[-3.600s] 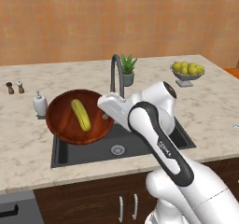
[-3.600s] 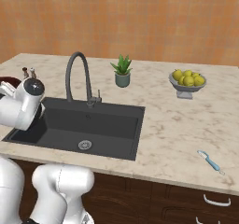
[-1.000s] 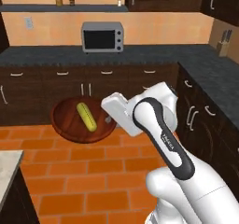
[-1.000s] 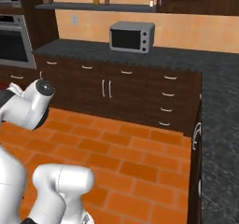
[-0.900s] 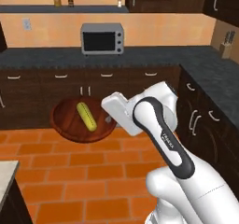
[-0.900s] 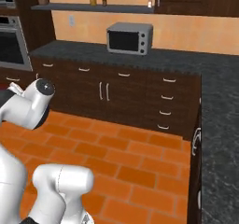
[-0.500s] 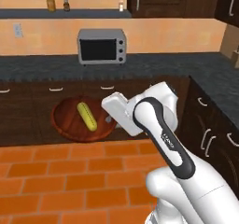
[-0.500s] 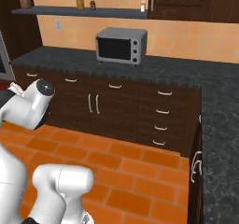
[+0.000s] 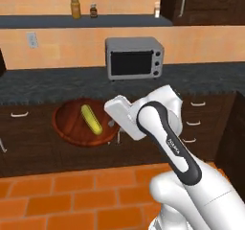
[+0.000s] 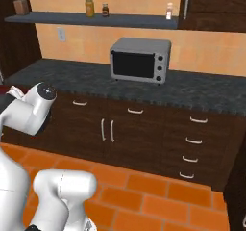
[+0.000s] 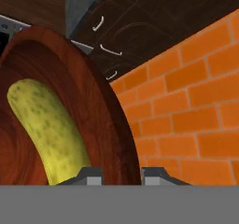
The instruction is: Pick the cucumber from the sink and place it in the bowl. Then pick the bowl and place it in the microwave. Then close the microwave door and press the start button.
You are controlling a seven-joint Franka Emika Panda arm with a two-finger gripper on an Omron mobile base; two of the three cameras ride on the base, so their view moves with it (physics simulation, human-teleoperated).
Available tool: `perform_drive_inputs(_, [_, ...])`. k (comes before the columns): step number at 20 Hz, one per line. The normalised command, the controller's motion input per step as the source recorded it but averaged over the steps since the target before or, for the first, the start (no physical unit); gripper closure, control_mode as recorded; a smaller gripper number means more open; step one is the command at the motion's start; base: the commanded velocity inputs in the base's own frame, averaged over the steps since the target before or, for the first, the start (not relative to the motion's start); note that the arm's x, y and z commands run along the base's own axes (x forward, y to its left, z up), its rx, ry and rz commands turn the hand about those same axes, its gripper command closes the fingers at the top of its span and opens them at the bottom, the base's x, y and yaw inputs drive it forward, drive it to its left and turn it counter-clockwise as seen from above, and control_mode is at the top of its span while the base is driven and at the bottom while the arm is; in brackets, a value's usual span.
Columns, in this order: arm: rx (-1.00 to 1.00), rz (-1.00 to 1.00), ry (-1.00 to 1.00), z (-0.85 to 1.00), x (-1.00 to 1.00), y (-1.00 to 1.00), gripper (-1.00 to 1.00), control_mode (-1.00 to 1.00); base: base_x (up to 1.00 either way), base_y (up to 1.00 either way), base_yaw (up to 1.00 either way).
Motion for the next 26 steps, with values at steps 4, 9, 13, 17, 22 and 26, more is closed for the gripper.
perform_drive_inputs(4, [0.00, 0.00, 0.00, 0.00, 0.00, 0.00, 1.00, 1.00, 1.00, 1.00, -0.03])
perform_drive_inputs(9, [0.00, 0.00, 0.00, 0.00, 0.00, 0.00, 1.00, 1.00, 0.72, 1.00, 0.00])
perform_drive_inputs(13, [0.00, 0.00, 0.00, 0.00, 0.00, 0.00, 1.00, 1.00, 0.40, 1.00, 0.00])
perform_drive_inputs(17, [0.00, 0.00, 0.00, 0.00, 0.00, 0.00, 1.00, 1.00, 0.21, 1.00, 0.00])
perform_drive_inputs(22, [0.00, 0.00, 0.00, 0.00, 0.00, 0.00, 1.00, 1.00, 0.32, 1.00, 0.00])
perform_drive_inputs(26, [0.00, 0.00, 0.00, 0.00, 0.00, 0.00, 1.00, 1.00, 0.58, 0.97, -0.01])
